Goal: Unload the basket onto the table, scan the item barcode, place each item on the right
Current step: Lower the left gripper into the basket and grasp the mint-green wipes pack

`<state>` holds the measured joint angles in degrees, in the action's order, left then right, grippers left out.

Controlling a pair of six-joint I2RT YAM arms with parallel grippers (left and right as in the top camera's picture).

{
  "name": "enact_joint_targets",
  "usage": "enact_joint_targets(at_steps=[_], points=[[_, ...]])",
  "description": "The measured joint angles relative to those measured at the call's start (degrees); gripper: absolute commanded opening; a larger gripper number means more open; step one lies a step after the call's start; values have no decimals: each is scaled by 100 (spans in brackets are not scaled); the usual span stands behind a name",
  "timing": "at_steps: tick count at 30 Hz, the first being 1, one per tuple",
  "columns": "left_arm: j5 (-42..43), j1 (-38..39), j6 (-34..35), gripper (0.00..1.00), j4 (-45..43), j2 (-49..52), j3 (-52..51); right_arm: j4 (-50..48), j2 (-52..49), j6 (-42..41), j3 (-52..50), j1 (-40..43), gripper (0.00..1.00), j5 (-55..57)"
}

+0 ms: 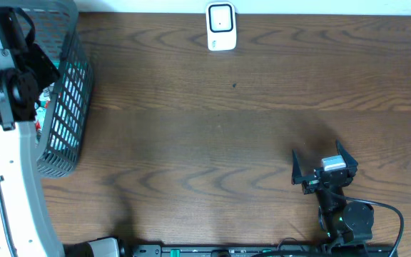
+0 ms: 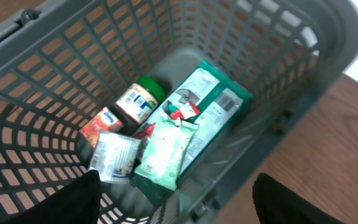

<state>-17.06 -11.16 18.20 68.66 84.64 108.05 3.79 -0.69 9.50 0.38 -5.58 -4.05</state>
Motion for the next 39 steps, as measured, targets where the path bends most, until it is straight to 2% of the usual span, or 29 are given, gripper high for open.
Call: enact_joint_targets(at_steps=[5,18,25,39], points=[[-4,-190,2,84,-111,264,0,0,0,0,0,0,99,0],[-2,-476,-63,85,-691,1005,0,0,0,0,0,0,99,0],[-4,-595,-177,85,-1187,1054,0,0,0,0,0,0,99,0],[-4,-599,-214,85,-1187,1075,0,0,0,0,0,0,99,2]])
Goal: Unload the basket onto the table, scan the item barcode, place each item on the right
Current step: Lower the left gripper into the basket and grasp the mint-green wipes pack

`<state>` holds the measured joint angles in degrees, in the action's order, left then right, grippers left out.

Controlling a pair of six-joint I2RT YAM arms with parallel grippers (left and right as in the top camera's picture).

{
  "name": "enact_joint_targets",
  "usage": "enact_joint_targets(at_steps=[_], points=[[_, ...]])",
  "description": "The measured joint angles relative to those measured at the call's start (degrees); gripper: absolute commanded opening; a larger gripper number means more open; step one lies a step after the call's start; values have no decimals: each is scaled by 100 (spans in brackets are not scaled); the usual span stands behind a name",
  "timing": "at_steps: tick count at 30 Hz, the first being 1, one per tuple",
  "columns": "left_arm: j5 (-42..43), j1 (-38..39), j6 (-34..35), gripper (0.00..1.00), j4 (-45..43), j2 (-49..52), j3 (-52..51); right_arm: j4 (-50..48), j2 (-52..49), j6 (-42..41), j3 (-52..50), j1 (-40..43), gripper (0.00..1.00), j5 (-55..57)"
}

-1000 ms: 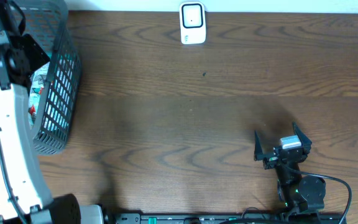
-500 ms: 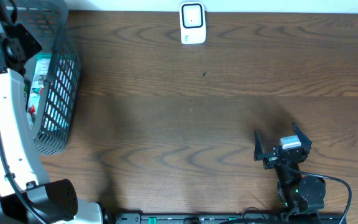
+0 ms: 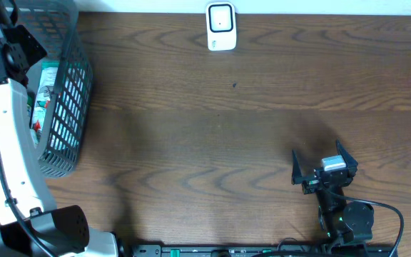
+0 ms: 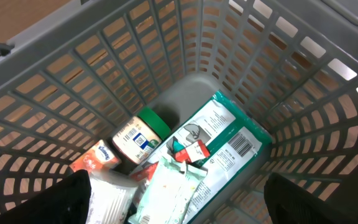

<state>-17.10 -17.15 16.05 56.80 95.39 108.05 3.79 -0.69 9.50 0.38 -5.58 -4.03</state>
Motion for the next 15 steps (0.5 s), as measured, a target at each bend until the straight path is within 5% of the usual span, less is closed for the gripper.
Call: enact_joint_targets(at_steps=[15], points=[[0,0,-26,90,131,459,0,0,0,0,0,0,99,-2]])
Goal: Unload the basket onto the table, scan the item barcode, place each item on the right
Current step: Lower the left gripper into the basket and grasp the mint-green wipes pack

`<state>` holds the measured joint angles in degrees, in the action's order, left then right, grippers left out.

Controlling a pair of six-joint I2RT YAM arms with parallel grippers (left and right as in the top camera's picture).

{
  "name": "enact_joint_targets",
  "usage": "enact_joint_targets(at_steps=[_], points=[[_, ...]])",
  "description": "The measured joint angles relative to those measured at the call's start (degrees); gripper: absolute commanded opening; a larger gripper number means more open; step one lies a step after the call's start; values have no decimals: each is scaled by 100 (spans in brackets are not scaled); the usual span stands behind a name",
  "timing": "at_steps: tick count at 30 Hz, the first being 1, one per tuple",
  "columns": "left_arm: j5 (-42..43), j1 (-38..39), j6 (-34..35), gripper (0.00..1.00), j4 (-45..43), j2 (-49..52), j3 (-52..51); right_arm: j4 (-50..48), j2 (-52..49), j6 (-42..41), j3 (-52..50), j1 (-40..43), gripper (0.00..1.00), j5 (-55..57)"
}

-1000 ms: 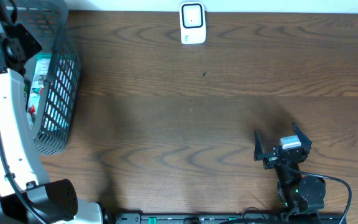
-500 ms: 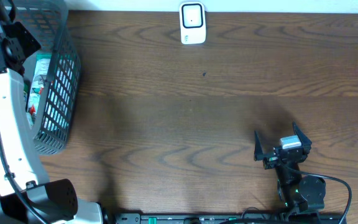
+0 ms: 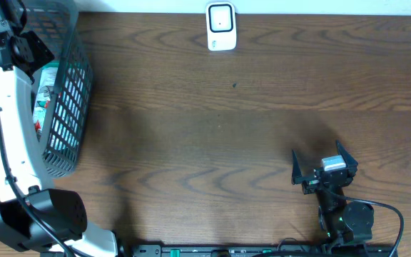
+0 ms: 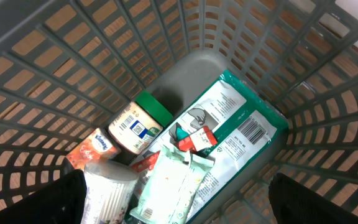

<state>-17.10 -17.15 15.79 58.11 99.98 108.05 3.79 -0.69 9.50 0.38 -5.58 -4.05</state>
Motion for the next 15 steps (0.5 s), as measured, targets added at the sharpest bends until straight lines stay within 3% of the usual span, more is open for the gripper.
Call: enact_joint_targets(at_steps=[15], points=[[0,0,-22,93,-13,90,-37,2,0,0,0,0,99,0]])
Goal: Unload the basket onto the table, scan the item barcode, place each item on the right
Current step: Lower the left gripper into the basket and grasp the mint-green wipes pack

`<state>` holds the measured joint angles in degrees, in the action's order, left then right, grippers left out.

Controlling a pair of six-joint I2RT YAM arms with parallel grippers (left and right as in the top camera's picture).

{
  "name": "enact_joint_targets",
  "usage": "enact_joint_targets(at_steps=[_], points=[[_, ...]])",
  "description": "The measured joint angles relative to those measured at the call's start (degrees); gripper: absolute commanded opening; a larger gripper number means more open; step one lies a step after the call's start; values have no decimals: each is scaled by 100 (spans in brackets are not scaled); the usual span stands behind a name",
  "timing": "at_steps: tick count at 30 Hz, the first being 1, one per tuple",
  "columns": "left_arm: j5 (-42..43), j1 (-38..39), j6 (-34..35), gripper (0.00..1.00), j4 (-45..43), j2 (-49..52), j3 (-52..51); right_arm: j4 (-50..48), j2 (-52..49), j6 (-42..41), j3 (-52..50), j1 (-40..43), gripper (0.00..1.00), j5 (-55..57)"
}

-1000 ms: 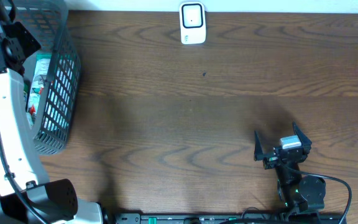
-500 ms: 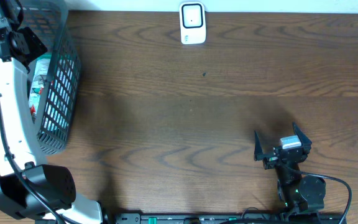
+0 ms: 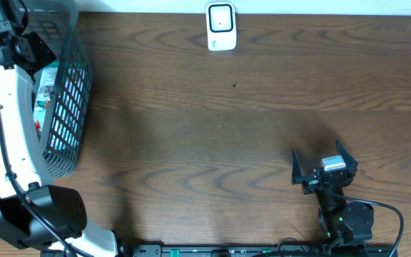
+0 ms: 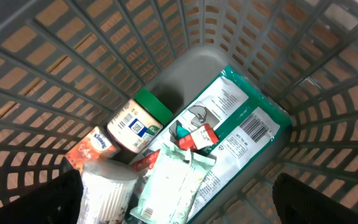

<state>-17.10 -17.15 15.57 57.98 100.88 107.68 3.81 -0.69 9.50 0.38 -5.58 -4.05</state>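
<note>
A grey mesh basket (image 3: 66, 107) stands at the table's left edge. The left wrist view looks down into it: a green-lidded jar (image 4: 138, 121), a large green-and-white pack (image 4: 235, 134) with its barcode facing up, a small red packet (image 4: 194, 137), a pale green pouch (image 4: 173, 186), a white ribbed cup (image 4: 107, 190) and an orange tissue pack (image 4: 92, 146). My left gripper (image 4: 179, 214) hangs open inside the basket above them, holding nothing. The white scanner (image 3: 220, 27) sits at the far edge. My right gripper (image 3: 320, 163) rests open near the front right.
The basket's slatted walls (image 4: 73, 56) close in around the left gripper on all sides. My left arm (image 3: 9, 128) runs along the basket's left side. Brown wooden table (image 3: 212, 121) lies between basket, scanner and right arm.
My left gripper has come very slightly nearer the items in the basket; the view is almost the same. Nothing was taken hold of. The right arm has not moved.
My left gripper was open above the basket with the rim and table in sight. Then it stood over the middle, rim still showing. Half a second ago and now it is down between the walls, open over the pile. The right arm stayed still throughout.
</note>
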Motion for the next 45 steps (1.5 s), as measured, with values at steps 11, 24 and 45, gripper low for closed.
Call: enact_joint_targets(at_steps=[11,24,45], points=[[0,0,0,93,-131,103,-37,-2,0,0,0,0,99,0],[2,-37,0,93,-564,103,-37,0,0,0,0,0,99,0],[546,-1202,-2,94,728,105,-42,-2,0,0,0,0,99,2]])
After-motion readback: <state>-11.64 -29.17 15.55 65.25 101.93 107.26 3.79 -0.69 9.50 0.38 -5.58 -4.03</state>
